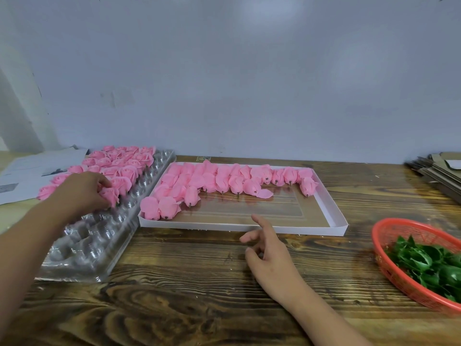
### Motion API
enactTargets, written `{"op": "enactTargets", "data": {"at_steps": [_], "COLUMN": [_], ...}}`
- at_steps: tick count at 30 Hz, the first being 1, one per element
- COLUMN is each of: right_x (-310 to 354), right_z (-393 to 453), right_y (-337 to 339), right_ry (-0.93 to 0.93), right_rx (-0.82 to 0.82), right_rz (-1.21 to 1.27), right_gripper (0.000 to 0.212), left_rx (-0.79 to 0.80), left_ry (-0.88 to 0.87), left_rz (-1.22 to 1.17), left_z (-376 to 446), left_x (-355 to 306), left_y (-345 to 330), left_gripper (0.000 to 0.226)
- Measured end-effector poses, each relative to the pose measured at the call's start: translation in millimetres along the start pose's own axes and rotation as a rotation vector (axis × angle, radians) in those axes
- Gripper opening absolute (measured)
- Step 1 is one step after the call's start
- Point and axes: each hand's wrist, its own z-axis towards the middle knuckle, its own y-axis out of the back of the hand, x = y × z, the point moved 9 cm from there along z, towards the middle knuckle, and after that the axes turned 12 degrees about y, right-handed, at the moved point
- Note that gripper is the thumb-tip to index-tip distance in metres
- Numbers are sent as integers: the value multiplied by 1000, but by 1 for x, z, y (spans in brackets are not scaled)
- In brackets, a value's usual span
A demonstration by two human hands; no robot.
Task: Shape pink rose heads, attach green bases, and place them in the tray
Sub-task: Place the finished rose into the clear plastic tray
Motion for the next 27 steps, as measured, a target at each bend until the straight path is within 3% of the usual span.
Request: {"op": "enactTargets", "data": {"at_steps": [27], "right_x": [2], "right_z": [0], "right_y": [1], "right_ry": [-8], "right_rx": [1], "right_rz": [7], "right_gripper": [65], "left_rx": [-34], "left_ry": [-36], "left_rz": [-12], "left_z": [-10], "left_x": [-4], "left_y": [3], "left_gripper": [28]}}
